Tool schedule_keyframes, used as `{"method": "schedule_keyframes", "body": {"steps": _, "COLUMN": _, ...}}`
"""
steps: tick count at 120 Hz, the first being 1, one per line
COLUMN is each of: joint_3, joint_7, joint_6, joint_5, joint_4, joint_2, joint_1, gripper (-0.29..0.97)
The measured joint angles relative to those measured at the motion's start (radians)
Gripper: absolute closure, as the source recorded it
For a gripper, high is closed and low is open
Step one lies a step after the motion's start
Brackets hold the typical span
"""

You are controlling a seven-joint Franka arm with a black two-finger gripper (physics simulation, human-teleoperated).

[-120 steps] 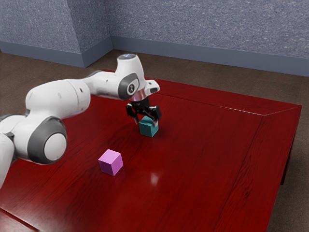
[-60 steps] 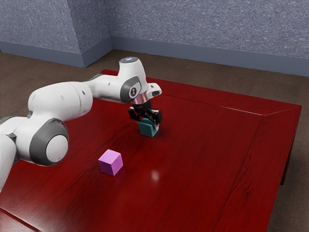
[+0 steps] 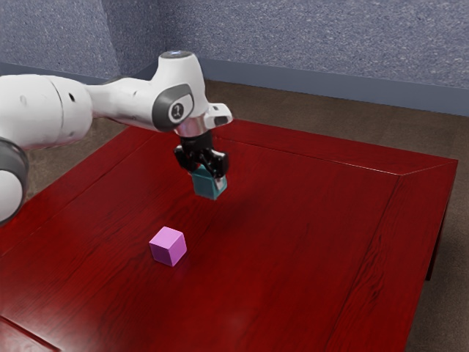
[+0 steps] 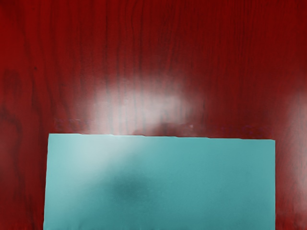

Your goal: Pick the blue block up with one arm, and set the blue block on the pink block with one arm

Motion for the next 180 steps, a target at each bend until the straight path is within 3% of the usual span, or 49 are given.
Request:
{"method": "schedule_keyframes", "body": {"steps": 13, "joint_3": 0.002, "joint_7": -0.015, "joint_6": 0.010, "joint_5": -0.008, "joint_4": -0.256, "joint_2": -0.206, "joint_1": 0.011, "gripper": 0.37}}
{"method": "schedule_keyframes", "body": {"steps": 29, "joint_3": 0.001, "joint_7": -0.039, "joint_6": 0.051, "joint_5": -0.033, "joint_4": -0.484, "joint_2": -0.329, "joint_1": 0.035, "gripper": 0.37}}
{"method": "schedule_keyframes", "body": {"steps": 64, "joint_3": -0.011, "joint_7": -0.093, "joint_6": 0.094, "joint_5": -0.039, "joint_4": -0.629, "joint_2": -0.411, "joint_1": 0.044, "gripper": 0.38}}
{"method": "schedule_keyframes", "body": {"steps": 98, "joint_3": 0.000, "joint_7": -0.101, "joint_6": 0.103, "joint_5": -0.026, "joint_4": -0.608, "joint_2": -0.373, "joint_1": 0.061, "gripper": 0.38}}
{"method": "schedule_keyframes", "body": {"steps": 131, "joint_3": 0.004, "joint_7": -0.078, "joint_6": 0.105, "joint_5": 0.005, "joint_4": -0.534, "joint_2": -0.323, "joint_1": 0.167, "gripper": 0.35}}
{"method": "schedule_keyframes", "body": {"steps": 149, "joint_3": 0.006, "joint_7": -0.055, "joint_6": 0.106, "joint_5": 0.016, "joint_4": -0.431, "joint_2": -0.244, "joint_1": 0.146, "gripper": 0.34}}
{"method": "schedule_keyframes", "body": {"steps": 180, "joint_3": 0.004, "joint_7": -0.036, "joint_6": 0.106, "joint_5": 0.008, "joint_4": -0.427, "joint_2": -0.239, "joint_1": 0.102, "gripper": 0.33}}
